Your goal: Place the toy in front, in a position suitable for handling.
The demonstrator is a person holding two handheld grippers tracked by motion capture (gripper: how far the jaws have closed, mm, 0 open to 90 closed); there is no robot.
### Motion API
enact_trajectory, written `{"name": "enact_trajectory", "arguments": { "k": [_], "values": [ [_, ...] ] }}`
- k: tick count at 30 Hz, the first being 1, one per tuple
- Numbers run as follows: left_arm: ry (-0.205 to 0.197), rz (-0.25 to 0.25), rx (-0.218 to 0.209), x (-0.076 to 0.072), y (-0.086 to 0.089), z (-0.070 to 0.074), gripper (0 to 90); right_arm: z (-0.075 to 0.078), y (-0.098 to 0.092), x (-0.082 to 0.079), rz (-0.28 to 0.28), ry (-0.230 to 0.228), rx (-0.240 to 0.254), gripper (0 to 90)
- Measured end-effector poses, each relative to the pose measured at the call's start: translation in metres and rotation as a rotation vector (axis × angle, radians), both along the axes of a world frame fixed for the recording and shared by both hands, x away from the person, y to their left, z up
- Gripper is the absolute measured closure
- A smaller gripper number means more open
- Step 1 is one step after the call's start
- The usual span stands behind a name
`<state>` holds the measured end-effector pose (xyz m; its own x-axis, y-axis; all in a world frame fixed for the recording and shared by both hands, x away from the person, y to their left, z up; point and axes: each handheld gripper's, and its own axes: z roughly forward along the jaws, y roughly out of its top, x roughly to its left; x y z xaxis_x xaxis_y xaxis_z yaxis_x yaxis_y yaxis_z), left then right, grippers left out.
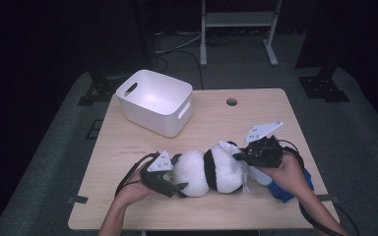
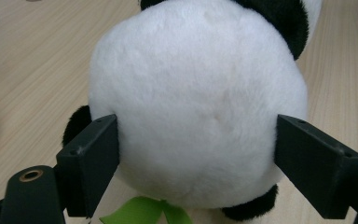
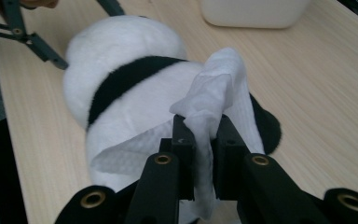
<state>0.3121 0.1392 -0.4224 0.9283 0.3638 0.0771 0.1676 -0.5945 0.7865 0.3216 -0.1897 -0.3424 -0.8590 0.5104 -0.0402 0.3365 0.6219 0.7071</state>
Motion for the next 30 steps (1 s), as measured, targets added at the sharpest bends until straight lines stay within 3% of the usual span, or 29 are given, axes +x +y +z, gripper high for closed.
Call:
{"name": "enact_trajectory", "arguments": {
  "k": [6, 10, 22, 30],
  "values": [
    [0.000, 0.000, -0.006, 0.001, 0.001, 0.000, 15.3, -0.002, 0.015, -0.013, 0.070, -0.012, -0.019, 80.2],
    [-0.003, 0.002, -0.006, 0.001, 0.000, 0.000, 15.3, -0.004, 0.014, -0.020, 0.080, -0.009, -0.020, 80.1],
    [-0.002, 0.005, -0.010, 0.002, 0.000, 0.000, 15.3, -0.015, -0.017, -0.032, 0.030, 0.026, 0.002, 80.0],
    [0.000, 0.007, -0.010, 0.002, 0.000, 0.000, 15.3, -0.018, -0.024, -0.036, 0.016, 0.033, 0.021, 80.0]
  ]
}}
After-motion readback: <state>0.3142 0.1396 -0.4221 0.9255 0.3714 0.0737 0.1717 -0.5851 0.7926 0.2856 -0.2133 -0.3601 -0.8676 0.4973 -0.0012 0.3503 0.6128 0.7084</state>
